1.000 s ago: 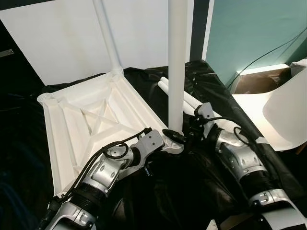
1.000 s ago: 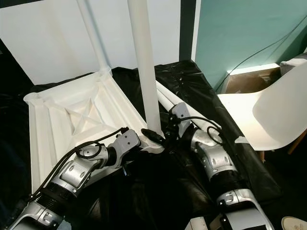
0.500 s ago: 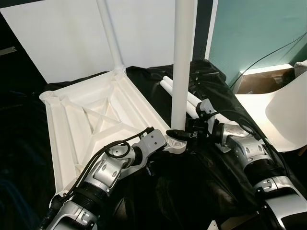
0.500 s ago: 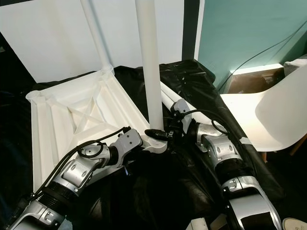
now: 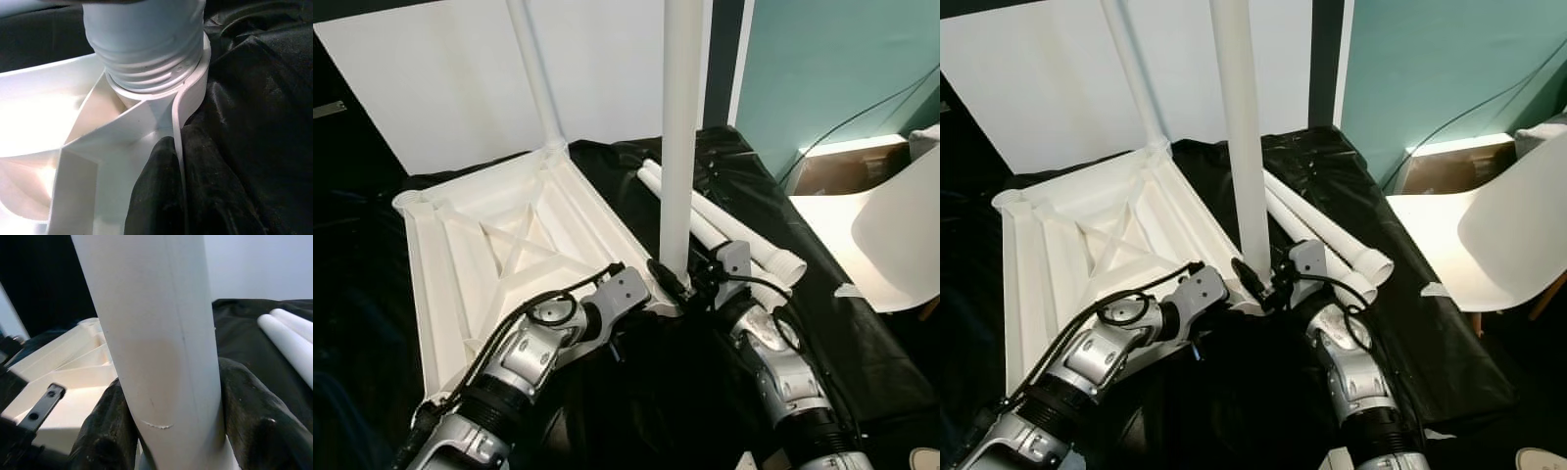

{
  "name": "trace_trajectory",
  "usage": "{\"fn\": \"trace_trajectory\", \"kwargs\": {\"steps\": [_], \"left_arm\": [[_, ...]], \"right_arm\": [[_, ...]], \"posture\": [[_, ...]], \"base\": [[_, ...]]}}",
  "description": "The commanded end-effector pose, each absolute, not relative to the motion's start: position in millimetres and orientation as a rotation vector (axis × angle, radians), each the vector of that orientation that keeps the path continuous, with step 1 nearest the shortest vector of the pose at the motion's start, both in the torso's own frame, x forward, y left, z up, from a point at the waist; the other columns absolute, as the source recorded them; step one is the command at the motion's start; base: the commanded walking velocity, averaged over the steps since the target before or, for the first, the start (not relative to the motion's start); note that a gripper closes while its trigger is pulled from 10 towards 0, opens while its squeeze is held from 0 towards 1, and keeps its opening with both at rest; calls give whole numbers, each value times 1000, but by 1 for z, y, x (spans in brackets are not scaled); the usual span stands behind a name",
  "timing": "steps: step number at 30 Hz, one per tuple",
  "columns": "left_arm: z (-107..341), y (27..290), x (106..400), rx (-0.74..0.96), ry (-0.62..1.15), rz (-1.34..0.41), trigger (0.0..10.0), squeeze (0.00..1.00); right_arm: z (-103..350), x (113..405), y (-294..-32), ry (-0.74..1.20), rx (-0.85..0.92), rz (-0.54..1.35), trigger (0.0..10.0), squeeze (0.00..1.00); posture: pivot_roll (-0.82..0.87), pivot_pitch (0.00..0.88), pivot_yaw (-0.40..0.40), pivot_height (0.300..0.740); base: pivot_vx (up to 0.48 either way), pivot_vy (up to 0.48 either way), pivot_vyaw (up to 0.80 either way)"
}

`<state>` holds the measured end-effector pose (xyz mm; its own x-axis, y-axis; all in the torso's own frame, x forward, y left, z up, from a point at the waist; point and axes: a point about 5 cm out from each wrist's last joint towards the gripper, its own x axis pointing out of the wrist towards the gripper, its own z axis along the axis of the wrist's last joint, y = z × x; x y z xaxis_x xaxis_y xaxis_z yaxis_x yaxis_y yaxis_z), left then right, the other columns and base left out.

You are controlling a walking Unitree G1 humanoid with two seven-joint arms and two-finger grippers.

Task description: Building children table

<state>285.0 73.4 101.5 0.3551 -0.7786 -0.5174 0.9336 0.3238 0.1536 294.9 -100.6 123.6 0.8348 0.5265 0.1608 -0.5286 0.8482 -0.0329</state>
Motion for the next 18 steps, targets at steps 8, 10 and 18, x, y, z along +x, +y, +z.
{"fn": "trace_trajectory", "kwargs": {"steps": [8, 10, 18], "left_arm": [[71, 78, 267, 433, 539, -1233, 10000, 0], [70, 79, 266, 434, 543, -1230, 10000, 0], [70, 78, 266, 430, 542, -1227, 10000, 0]], "right_arm": [[124, 303, -116, -148, 42, 361, 0, 0], [120, 299, -106, -118, 35, 428, 10000, 1000], [118, 299, -104, -95, -21, 669, 10000, 0]], "posture": [[60, 0, 64, 740], [63, 0, 61, 740], [60, 0, 55, 740]], "base": [[0, 0, 0], [0, 0, 0], [0, 0, 0]]}}
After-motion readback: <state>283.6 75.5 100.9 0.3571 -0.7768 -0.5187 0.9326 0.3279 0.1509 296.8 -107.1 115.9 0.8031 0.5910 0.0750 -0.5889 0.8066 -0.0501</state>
